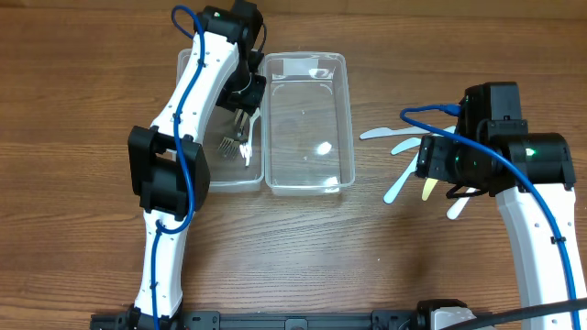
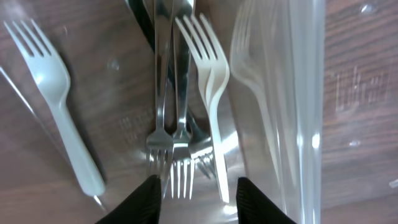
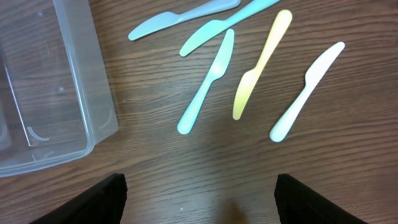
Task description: Pack container
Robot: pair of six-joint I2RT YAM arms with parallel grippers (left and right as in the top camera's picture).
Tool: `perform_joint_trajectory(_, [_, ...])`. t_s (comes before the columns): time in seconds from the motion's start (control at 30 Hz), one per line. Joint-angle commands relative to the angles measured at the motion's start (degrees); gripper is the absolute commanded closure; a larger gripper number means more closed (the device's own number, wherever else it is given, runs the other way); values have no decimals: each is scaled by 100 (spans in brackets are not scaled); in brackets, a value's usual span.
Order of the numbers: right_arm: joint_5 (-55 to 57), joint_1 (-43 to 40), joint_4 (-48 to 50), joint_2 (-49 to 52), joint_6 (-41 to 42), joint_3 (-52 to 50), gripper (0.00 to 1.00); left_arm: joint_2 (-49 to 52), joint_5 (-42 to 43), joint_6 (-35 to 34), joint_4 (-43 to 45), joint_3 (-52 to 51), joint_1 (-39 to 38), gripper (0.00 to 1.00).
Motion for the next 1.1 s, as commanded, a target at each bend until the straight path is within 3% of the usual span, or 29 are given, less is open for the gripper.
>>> perform_joint_trajectory(0.0, [17,-15,11,-24,24,144,21,-363,-232,-22,-179,46,26,56])
perform_joint_trajectory(0.17, [17,-17,15,-24,22,144,18,-1397,-944,20,-188,46,48,44])
perform_joint_trajectory(0.23, [13,-15,17,-24,24,144,10,-2013,-1029,87,-192,46,105,37])
perform_joint_trajectory(0.27, [-9,-15,33,-24,22,144,4,-2218,-1027,122,-199,46,118,29])
perform_joint_trajectory(0.33, [-210,-15,197,-24,24,144,0,-2830,-1025,157,-225,46,177,0])
perform_joint_trajectory(0.53, [-101,-35,1078,-24,87,319,0,-4100,-1029,216,-308,46,387,0])
perform_joint_trajectory(0.7, [1373,-627,192,-46,1276,1438,0,-4505,-1027,186,-588,44,551,0])
perform_joint_trajectory(0.97, [173,-2771,-713,-356,1510,1956,0,-4577,-1025,146,-997,-2,745,0])
perform_joint_trajectory(1.07, [98,-3018,-848,-297,1508,1829,0,-4577,-1023,146,-1010,-190,831,0])
